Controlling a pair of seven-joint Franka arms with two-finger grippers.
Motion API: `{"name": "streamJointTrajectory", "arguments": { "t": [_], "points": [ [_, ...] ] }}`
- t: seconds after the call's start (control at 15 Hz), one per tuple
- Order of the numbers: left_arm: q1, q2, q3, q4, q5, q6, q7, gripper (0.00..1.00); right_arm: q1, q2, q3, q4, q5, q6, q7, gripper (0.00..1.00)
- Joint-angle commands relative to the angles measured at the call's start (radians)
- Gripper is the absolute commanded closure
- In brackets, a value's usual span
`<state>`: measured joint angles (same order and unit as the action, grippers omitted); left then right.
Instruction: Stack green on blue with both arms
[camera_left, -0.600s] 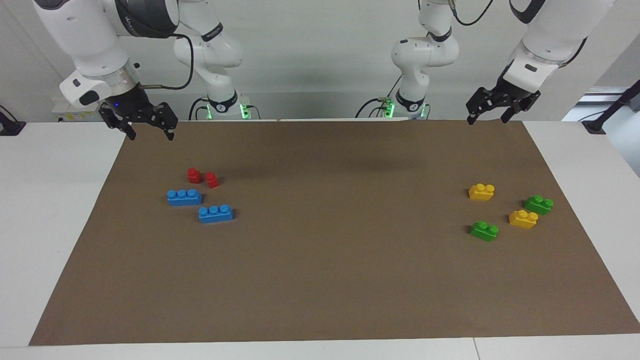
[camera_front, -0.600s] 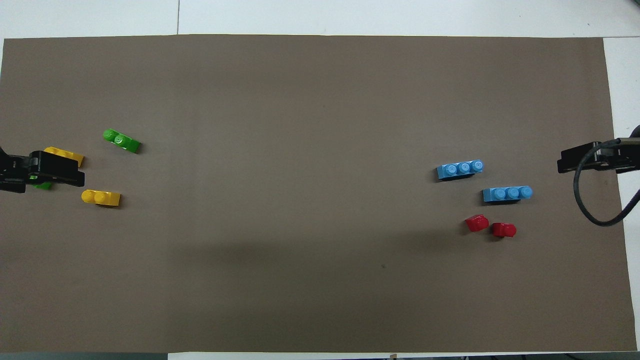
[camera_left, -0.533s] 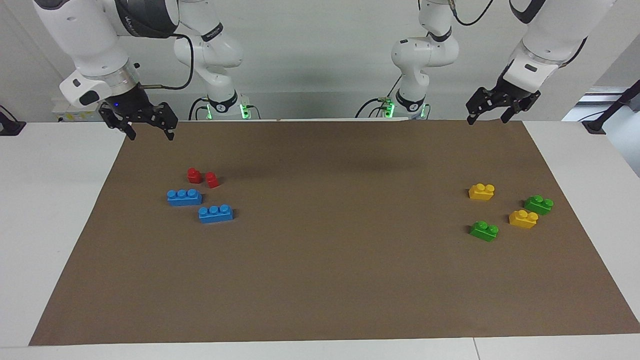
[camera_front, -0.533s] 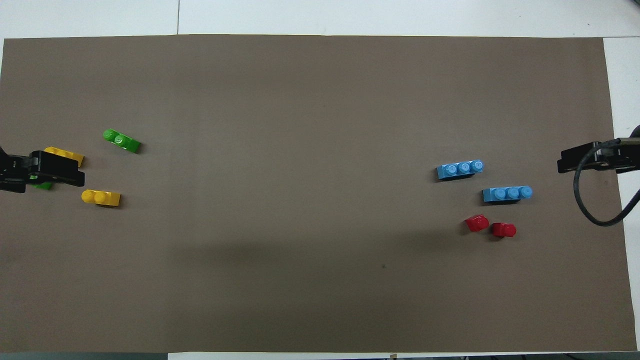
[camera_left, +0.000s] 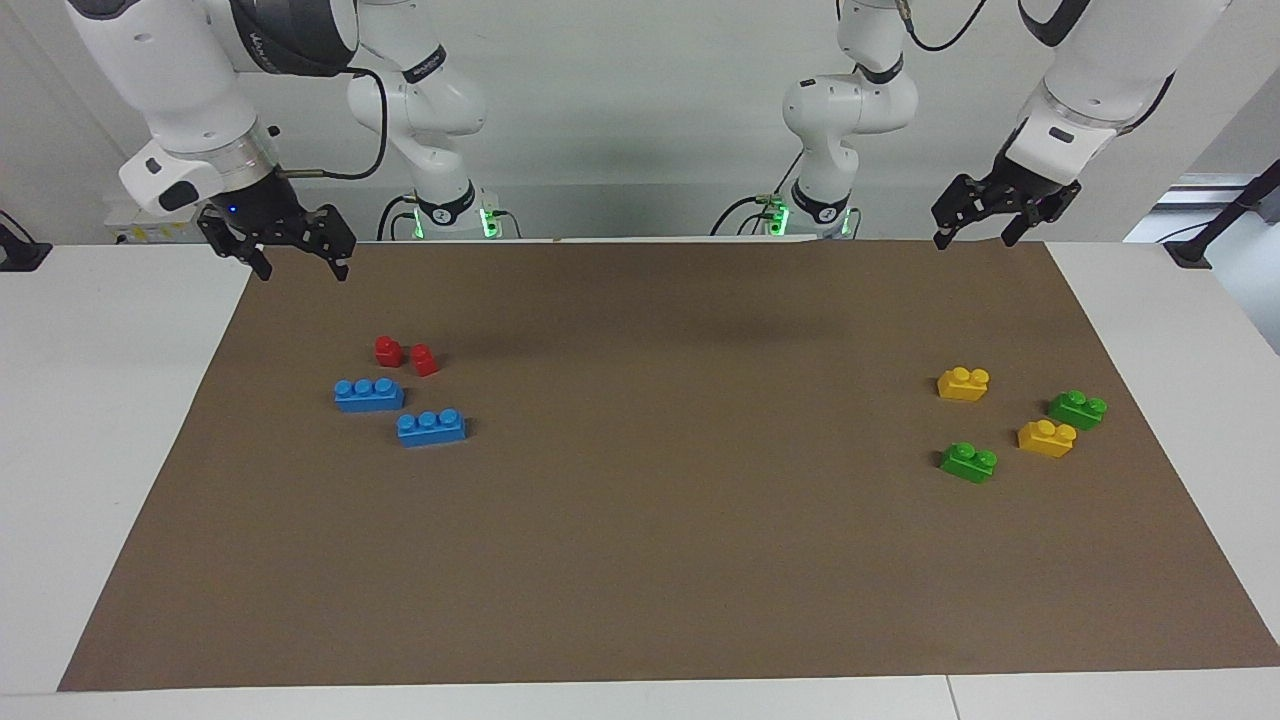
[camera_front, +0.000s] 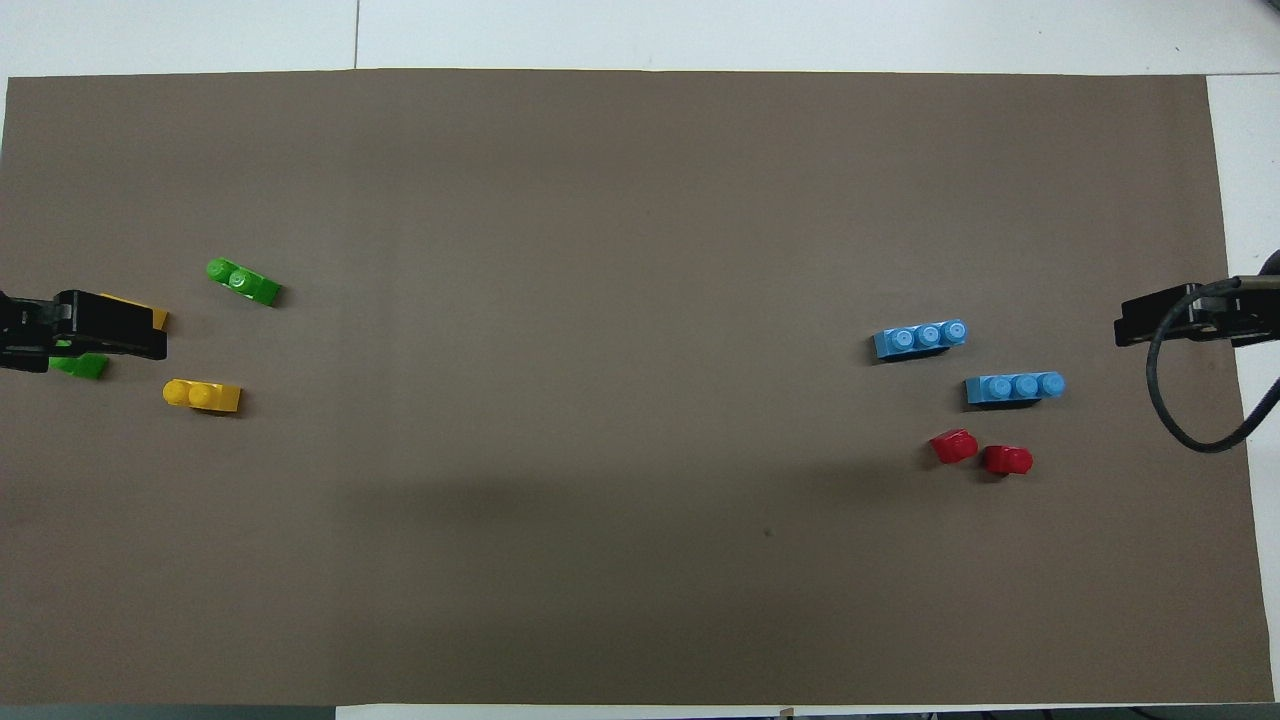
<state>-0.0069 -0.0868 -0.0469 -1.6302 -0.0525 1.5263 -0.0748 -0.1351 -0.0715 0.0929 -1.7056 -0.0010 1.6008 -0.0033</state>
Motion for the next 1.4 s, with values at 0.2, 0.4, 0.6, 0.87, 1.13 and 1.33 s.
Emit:
{"name": "streamJointTrajectory", "arguments": {
  "t": [0.2,0.4,0.6,0.87,1.13,1.33],
  "points": [
    [0.024,-0.013,0.013,-0.013,-0.006,0.018,0.001,0.00,-0.002,-0.014,0.004,-0.011,-0.005,-0.004,-0.007,0.00],
    [0.024,-0.013,0.013,-0.016,-0.006,0.029,0.003,0.00,0.002,-0.016,0.005,-0.012,-0.005,-0.009,-0.017,0.00],
    [0.031,-0.013,0.015,-0.023,-0.004,0.038,0.003,0.00,0.003,-0.014,0.004,-0.012,-0.005,0.022,0.035,0.00],
    [0.053,-0.036,0.015,-0.085,-0.004,0.126,-0.016,0.00,0.005,-0.013,0.005,-0.014,-0.005,0.044,0.124,0.00],
    [0.074,-0.083,0.015,-0.201,-0.006,0.239,-0.095,0.00,0.003,0.033,0.005,-0.013,0.039,0.088,0.372,0.01],
    [0.076,-0.099,0.013,-0.237,-0.006,0.247,-0.207,0.00,0.003,0.081,0.005,-0.014,0.068,0.123,0.601,0.01]
  ]
}}
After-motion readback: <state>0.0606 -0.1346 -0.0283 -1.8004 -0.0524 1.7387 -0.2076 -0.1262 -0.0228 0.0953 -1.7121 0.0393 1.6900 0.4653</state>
